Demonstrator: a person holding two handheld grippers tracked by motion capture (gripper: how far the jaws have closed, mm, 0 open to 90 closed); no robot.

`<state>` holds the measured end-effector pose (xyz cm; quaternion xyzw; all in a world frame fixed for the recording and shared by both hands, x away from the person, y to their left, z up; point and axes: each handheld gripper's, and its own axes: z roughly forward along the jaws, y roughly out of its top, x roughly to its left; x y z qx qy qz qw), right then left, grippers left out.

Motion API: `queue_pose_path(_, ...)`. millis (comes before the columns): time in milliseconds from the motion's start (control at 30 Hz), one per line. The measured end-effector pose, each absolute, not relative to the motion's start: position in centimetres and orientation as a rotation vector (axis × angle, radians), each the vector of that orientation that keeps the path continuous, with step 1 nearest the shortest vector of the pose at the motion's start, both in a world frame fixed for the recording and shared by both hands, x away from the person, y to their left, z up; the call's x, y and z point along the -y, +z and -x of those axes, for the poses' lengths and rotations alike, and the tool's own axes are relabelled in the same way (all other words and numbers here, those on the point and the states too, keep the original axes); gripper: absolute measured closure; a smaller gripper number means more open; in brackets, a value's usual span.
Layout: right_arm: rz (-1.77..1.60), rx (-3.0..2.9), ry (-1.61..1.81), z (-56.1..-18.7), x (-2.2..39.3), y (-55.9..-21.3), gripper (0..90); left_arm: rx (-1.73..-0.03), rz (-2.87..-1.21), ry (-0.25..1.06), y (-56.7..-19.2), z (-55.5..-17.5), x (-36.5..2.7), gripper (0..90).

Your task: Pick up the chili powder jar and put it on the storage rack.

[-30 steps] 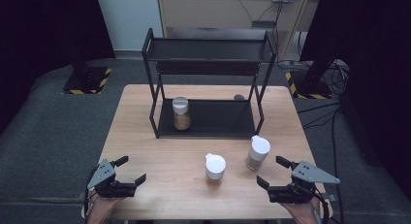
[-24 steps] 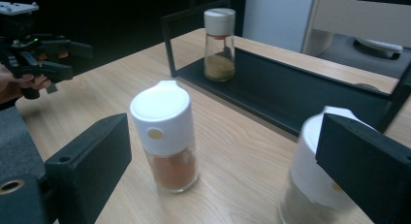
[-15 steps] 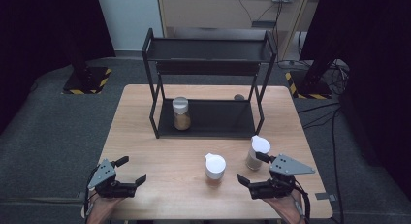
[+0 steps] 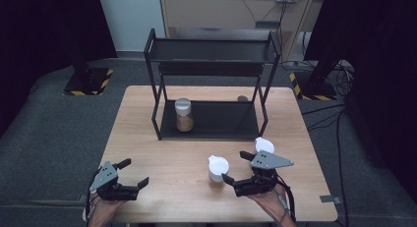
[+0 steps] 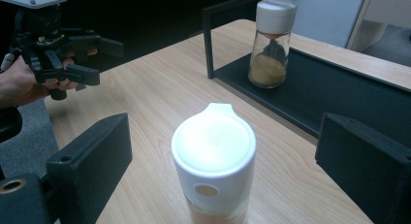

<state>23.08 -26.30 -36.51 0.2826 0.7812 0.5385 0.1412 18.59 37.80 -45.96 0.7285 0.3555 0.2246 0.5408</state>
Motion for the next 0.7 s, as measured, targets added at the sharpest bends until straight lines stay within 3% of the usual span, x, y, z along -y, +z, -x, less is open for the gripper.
queue_pose_path(700,-0.850,-2.344,1.474,-25.3,22.4,-38.5,8.3,-0.842,-1.735,0.529,-45.9,-18.6,-37.8,1.2)
